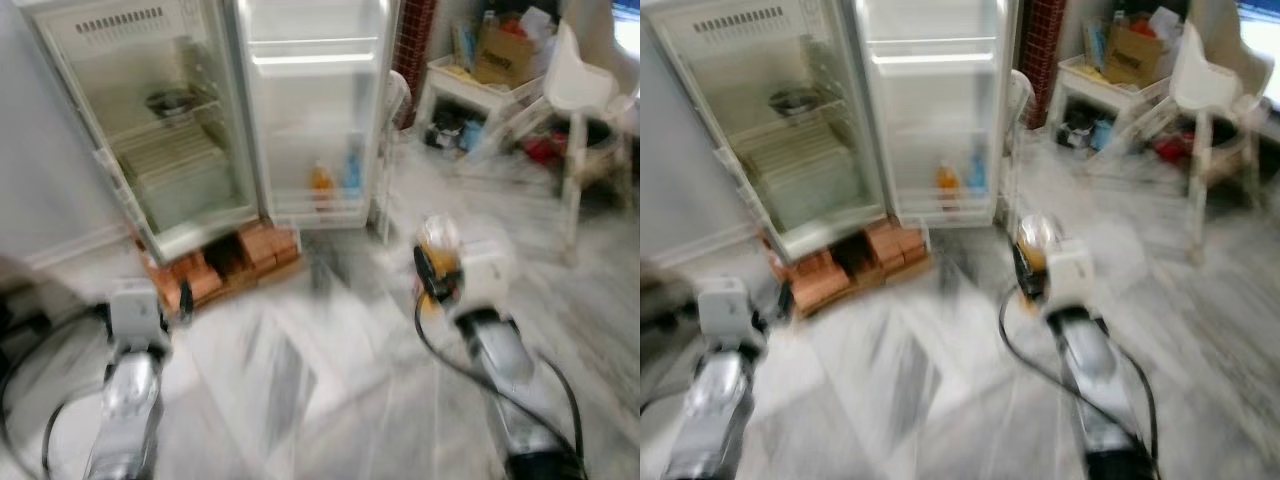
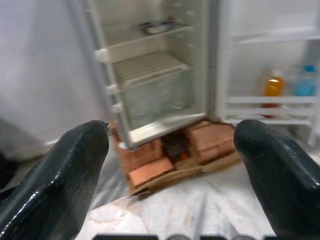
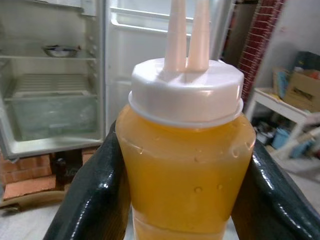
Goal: Restocking fridge
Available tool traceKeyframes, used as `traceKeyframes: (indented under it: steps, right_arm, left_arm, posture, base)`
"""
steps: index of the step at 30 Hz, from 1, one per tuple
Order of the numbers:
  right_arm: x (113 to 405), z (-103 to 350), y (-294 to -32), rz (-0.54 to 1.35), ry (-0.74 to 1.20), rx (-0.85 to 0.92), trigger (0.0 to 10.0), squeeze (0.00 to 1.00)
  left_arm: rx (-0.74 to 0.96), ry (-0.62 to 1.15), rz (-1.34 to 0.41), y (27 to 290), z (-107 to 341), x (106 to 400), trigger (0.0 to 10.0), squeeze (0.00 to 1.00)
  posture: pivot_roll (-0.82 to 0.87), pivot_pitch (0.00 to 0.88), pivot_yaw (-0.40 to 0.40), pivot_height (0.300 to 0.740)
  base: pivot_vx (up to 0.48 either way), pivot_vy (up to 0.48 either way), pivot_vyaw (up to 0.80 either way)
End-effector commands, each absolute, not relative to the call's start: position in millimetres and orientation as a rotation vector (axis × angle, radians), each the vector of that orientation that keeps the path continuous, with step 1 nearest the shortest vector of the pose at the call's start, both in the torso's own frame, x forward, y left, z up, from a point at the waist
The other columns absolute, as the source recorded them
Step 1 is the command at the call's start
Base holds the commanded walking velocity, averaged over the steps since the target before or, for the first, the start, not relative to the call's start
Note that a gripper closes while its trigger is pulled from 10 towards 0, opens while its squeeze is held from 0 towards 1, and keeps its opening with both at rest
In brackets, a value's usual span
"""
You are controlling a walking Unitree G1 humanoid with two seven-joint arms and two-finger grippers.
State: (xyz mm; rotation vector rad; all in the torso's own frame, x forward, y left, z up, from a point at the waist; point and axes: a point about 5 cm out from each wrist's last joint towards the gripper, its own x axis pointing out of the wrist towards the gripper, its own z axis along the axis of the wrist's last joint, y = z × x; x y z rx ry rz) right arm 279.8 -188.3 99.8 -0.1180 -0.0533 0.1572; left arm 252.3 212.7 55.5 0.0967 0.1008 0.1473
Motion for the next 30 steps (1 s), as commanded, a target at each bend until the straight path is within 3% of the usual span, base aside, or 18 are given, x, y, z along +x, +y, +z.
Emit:
traceKeyframes:
  steps: [1,21,30]
  right_arm:
    - [286.6,110.8,-176.3,0.199,-0.102,-0.11,10.0,0.0]
    - [292.2,115.2,-167.6,0.271,-0.122,-0.124,10.0,0.0]
    - [295.0,115.0,-169.3,0.265,-0.119,-0.113,10.0,0.0]
  left_arm:
    - [0.114,0.091,0.168,220.4,59.5,253.1,10.0,0.0]
    - [0.124,0.092,0.16,215.3,59.9,260.4,10.0,0.0]
    - [0.138,0.096,0.148,210.8,58.5,262.7,10.0,0.0]
  posture:
    - [0.03,0.0,-0.035,0.74]
    - [0.02,0.0,-0.035,0.74]
    - [0.02,0.0,-0.037,0.74]
  base:
    - [0.48,0.0,0.79]
    - [0.477,0.0,0.78]
    - [0.413,-0.128,0.0]
